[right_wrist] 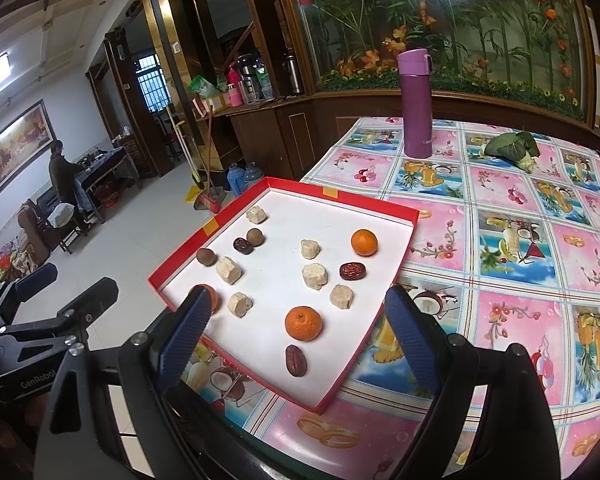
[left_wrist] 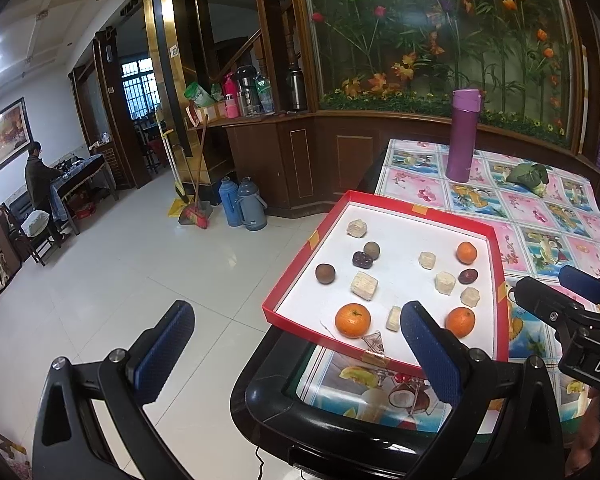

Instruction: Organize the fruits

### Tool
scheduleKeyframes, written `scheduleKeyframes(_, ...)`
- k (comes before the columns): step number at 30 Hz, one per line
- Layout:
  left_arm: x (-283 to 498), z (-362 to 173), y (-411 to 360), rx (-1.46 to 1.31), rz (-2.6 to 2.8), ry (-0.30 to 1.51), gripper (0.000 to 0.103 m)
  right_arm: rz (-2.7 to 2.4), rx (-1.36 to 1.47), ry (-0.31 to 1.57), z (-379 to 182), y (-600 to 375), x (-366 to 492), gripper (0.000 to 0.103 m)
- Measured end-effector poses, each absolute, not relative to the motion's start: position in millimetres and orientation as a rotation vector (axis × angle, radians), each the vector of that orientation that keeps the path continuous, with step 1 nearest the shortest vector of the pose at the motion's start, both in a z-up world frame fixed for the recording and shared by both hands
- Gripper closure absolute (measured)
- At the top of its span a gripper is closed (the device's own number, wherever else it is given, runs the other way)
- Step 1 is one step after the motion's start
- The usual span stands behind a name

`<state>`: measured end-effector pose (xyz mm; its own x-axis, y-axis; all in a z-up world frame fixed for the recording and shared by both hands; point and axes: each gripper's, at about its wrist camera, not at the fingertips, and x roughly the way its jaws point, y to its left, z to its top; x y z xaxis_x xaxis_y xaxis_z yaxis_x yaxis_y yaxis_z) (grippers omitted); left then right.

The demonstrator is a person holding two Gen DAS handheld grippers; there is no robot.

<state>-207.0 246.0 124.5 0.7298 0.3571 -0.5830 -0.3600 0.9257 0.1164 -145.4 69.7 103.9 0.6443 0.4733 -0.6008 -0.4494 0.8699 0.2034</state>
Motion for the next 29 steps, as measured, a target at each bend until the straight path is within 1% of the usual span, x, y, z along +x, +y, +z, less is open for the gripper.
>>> scheduleKeyframes(16,-184.3,111.7,261.0,-0.017,0.419,0.696,0.000,0.524,0.056,0.748,90.1,75.0,-120.3,0.015)
scheduleKeyframes(29,-168.4,105.8,255.2,-0.012,0.380,0.711,0.000,0.528,0.060,0.778,79.0,77.1,-104.0,0.014)
